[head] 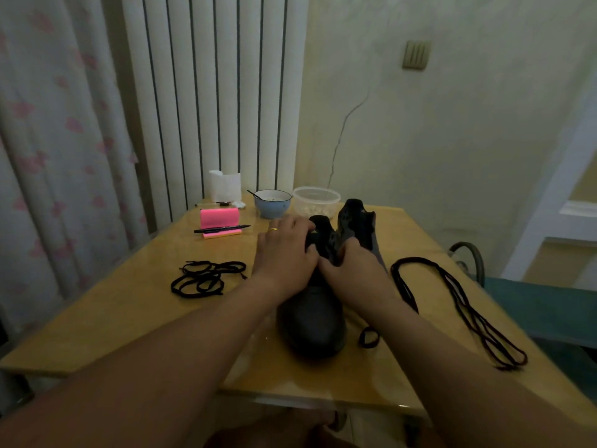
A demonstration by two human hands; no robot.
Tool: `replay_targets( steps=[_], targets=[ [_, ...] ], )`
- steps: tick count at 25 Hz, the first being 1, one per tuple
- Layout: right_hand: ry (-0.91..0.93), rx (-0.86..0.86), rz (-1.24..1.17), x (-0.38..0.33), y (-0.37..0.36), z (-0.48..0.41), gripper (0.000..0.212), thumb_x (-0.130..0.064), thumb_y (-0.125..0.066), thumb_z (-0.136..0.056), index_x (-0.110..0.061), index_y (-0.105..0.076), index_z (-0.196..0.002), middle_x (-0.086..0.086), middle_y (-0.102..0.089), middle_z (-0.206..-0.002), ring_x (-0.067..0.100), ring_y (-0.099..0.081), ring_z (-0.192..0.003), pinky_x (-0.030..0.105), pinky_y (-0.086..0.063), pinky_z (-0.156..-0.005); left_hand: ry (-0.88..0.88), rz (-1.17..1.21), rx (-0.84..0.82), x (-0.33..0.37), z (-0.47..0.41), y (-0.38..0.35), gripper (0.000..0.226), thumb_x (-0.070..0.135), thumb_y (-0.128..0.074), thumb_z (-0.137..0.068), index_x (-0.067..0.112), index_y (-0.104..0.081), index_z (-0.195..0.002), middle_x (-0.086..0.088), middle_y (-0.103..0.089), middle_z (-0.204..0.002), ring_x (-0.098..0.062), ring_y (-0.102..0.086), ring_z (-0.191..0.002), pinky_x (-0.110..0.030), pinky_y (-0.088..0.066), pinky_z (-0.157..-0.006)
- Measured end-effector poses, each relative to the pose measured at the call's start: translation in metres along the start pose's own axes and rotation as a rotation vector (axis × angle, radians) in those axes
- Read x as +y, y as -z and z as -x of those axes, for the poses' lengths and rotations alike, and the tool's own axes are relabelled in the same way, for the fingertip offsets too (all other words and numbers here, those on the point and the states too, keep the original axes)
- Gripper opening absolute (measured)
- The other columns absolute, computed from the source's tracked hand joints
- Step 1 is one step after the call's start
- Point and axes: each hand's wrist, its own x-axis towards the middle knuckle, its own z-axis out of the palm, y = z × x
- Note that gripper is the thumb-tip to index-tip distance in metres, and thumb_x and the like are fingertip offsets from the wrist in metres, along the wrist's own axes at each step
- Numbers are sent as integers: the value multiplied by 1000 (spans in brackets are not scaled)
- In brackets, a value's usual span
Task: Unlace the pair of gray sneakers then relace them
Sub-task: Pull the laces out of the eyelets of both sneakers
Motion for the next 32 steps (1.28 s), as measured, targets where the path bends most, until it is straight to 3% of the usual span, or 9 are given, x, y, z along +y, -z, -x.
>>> replay_targets(
  steps=[5,7,11,15,17,23,25,29,32],
  targets=[
    [-81,4,-68,0,-12,1,34,-47,-57,-96,-15,-46,-103,3,-59,-90,21,-60,-76,35,-42,-55,4,-48,-285,-2,-23,1,34,29,-54,-102,41,-64,-133,8,-46,-140,-23,-36,-137,-49,-31,-112],
    [-49,32,-76,3,-13,0,26,-40,-54,-98,-15,-47,-98,4,-58,-86,20,-57,-72,35,-39,-55,26,24,-342,-1,-26,-2,30,30,-54,-99,50,-67,-118,11,-47,-137,-24,-37,-137,-52,-32,-114],
    [-71,54,-290,12,-21,7,24,-38,-52,-101,-16,-49,-91,4,-60,-84,20,-56,-73,38,-40,-58,44,192,-398,-11,-34,-6,7,64,-55,-77,69,-60,-80,16,-48,-123,-25,-43,-132,-58,-37,-114],
    [-57,116,-285,9,-31,13,23,-41,-52,-101,-19,-48,-99,2,-62,-87,23,-61,-77,44,-50,-66,103,262,-403,-9,-35,-1,18,59,-66,-68,47,-68,-80,15,-48,-114,-24,-44,-122,-54,-42,-108],
    [-34,140,-230,8,-30,14,23,-41,-52,-102,-18,-47,-100,1,-62,-87,22,-61,-76,42,-50,-64,143,299,-405,-3,-34,-1,13,45,-73,-79,33,-68,-81,12,-46,-112,-24,-43,-119,-48,-45,-104],
    [-76,230,-208,8,-29,18,35,-46,-58,-98,-16,-43,-104,1,-63,-85,25,-64,-74,39,-52,-59,337,757,-214,3,-26,-1,11,9,-62,-97,11,-60,-87,-3,-58,-92,-15,-55,-84,-27,-42,-69],
    [-95,213,-144,8,-30,17,35,-49,-57,-99,-16,-46,-100,1,-62,-85,26,-63,-75,37,-45,-58,322,667,-172,5,-25,0,5,13,-62,-96,13,-62,-92,-1,-61,-95,-16,-58,-88,-29,-47,-72],
    [-96,179,-98,9,-29,17,35,-51,-55,-99,-18,-45,-97,0,-61,-83,25,-61,-73,34,-35,-54,81,72,-254,5,-34,0,21,30,-61,-90,46,-61,-77,6,-55,-108,-26,-55,-112,-50,-48,-99],
    [-73,184,-63,7,-29,18,33,-50,-54,-100,-19,-44,-97,0,-61,-83,24,-61,-72,33,-35,-52,154,325,-258,8,-33,6,29,11,-56,-98,29,-66,-78,4,-59,-98,-21,-57,-101,-37,-49,-83]
  ],
)
